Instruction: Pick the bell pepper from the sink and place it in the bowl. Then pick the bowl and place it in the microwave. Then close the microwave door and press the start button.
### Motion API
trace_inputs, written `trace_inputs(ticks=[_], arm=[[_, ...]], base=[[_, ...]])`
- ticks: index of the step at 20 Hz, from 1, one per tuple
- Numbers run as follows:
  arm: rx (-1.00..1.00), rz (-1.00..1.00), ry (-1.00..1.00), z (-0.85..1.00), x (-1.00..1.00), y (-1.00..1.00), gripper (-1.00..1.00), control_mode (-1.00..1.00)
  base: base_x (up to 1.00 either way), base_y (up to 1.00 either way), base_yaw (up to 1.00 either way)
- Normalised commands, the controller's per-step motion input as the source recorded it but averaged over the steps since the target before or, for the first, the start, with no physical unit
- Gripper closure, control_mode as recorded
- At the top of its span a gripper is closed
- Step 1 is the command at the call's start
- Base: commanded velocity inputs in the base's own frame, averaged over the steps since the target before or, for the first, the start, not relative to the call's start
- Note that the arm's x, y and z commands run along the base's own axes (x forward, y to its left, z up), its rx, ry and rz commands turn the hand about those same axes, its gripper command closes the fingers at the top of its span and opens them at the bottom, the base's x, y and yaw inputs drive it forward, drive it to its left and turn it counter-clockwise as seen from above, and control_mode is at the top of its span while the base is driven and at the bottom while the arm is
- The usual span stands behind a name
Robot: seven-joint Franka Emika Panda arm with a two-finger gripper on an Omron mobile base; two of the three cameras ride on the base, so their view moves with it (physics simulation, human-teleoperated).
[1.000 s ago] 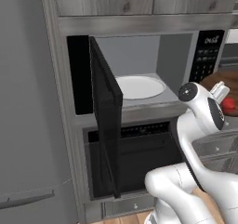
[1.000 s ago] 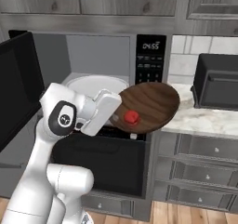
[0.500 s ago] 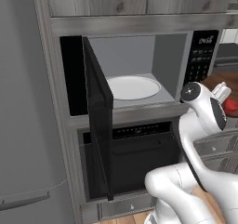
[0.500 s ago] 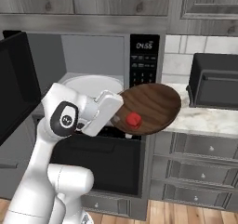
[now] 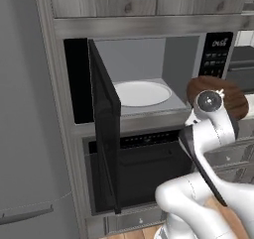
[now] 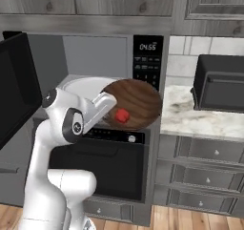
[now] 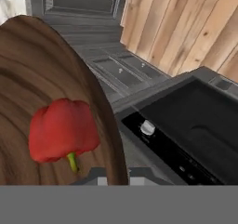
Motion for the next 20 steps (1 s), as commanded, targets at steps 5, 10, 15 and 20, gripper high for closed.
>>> trace_inputs(ticks=[5,10,15,20], arm=[[0.0,0.54,0.01,-0.04,0.85,0.72,1.0,-1.0],[0.0,0.39,0.08,0.05,0.82,0.46,1.0,-1.0],[-0.08,0.17,0.09,0.26,0.18,0.39,1.0,-1.0],[-0.24,0.14,0.0,0.14,-0.64,0.6,1.0,-1.0]], base=[[0.0,0.0,0.0],[0.0,0.0,0.0],[0.0,0.0,0.0],[0.0,0.0,0.0]])
